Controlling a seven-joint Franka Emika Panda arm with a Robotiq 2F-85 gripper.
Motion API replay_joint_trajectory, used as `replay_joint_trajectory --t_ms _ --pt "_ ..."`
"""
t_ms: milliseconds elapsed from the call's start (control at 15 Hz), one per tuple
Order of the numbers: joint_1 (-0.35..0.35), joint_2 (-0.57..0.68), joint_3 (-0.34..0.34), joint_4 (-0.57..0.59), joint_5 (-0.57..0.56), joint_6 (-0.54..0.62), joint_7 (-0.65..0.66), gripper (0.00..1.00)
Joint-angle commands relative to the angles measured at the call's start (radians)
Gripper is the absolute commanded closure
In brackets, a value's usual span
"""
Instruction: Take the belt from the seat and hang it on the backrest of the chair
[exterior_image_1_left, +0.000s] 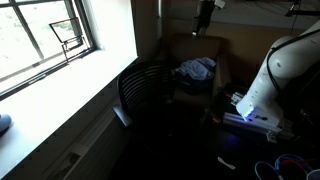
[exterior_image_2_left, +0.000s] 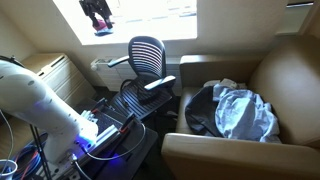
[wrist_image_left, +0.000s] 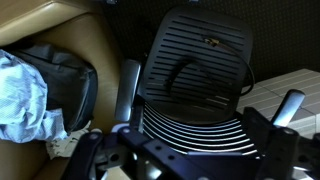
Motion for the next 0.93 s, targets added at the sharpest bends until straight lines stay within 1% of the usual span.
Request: replay_joint_trajectory --t_ms 0,133,200,333,400,467,533,600,800,867 --pt "-0.012 0.001 0.010 0.002 0.006 -0.003 -0.006 0.00" --pt "-0.012 0.001 0.010 0.002 0.006 -0.003 -0.006 0.00" --pt "-0.023 0.011 -0.041 0.053 0.076 0.002 -0.001 0.00" --pt "-0.055 0.115 -0.056 0.129 0.088 -0.054 0.045 0.00" --pt "-0.067 0.148 -0.047 0.118 0.070 -0.051 0.071 0.00" --pt "-0.069 0.169 -0.049 0.103 0.063 -0.068 0.064 0.00" --pt "-0.051 0.173 -0.057 0.052 0.093 -0.059 0.024 0.00" --pt "-0.029 0.180 -0.049 0.014 0.132 -0.048 0.004 0.00" --pt "0.038 0.257 0.006 0.009 0.253 -0.098 -0.004 0.00" --pt "0.067 0.283 0.048 0.035 0.280 -0.148 0.037 0.00"
